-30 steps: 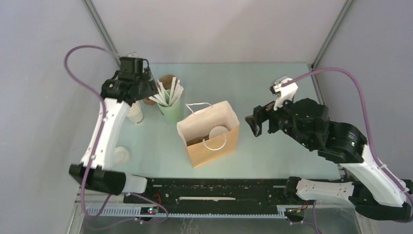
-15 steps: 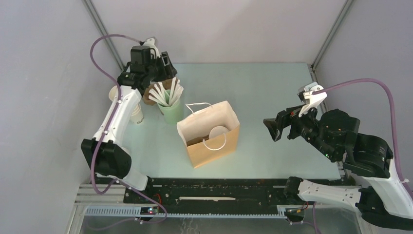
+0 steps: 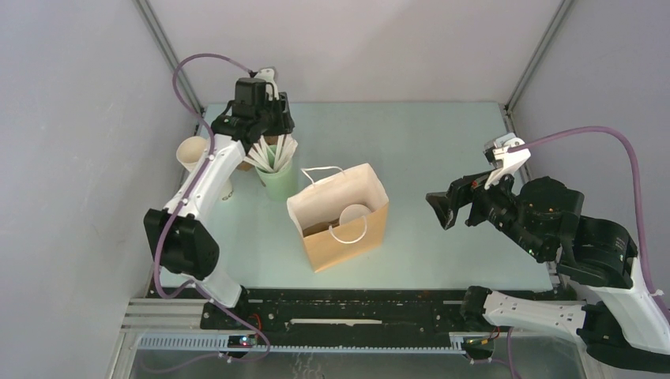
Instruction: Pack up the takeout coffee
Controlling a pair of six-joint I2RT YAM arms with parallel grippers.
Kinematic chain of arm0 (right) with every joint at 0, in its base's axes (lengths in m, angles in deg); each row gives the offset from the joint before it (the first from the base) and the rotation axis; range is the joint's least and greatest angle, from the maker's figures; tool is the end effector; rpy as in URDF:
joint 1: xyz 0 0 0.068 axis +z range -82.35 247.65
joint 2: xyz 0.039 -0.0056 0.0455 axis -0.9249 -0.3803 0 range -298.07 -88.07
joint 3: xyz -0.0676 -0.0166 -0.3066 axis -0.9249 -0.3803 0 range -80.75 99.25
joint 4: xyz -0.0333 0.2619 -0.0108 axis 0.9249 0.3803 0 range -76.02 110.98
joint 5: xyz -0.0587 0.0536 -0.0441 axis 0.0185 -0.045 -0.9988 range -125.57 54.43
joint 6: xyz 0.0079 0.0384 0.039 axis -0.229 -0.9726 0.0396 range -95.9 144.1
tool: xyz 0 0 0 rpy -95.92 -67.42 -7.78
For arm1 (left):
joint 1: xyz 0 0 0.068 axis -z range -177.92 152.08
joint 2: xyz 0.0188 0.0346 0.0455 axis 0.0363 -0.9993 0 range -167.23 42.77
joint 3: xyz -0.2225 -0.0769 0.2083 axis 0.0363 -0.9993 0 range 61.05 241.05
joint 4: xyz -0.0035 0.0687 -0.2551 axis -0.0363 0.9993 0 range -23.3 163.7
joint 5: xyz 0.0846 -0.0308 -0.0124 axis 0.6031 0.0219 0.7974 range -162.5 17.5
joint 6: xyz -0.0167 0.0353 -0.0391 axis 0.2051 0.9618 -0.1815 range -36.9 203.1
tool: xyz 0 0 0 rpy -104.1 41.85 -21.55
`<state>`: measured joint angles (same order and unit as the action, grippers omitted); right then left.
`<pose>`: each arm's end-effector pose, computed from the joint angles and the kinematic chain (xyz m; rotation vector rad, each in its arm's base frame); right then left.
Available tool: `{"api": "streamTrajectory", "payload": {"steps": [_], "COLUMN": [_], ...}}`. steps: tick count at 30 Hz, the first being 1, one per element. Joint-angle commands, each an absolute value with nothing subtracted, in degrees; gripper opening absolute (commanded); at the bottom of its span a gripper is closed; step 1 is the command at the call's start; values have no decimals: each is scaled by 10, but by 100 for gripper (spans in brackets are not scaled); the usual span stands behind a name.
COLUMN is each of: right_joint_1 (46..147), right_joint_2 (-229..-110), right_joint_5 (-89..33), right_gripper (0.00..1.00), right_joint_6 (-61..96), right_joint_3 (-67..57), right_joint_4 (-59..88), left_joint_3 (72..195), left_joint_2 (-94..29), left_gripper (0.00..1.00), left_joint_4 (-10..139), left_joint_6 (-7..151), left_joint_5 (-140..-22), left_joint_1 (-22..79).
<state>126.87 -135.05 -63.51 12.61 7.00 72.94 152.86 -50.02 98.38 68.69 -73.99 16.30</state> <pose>0.0464 0.0435 0.5117 -0.4414 1.8162 0.3972 0.3661 -0.0937 0.4153 0.0118 2.1575 -0.3190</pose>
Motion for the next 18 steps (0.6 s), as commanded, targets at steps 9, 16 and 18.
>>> {"api": "streamTrajectory", "payload": {"steps": [9,16,18], "right_joint_1": [1266,1265,1265], "right_joint_2": [-1357,-1357,-1354], "right_joint_5": [-614,-610,-611], "right_gripper": [100,100,100], "right_joint_6": [118,117,118], "right_joint_3": [67,66,62], "right_joint_4": [710,709,709], "left_joint_3": [1530,1550,1544], "left_joint_2": [-455,-465,-460], "left_gripper": [27,13,24], "left_joint_4": [999,1025,1028], "left_joint_6": [723,723,724], "left_joint_5": [-682,-681,-674], "left_joint_1": [164,164,164]}}
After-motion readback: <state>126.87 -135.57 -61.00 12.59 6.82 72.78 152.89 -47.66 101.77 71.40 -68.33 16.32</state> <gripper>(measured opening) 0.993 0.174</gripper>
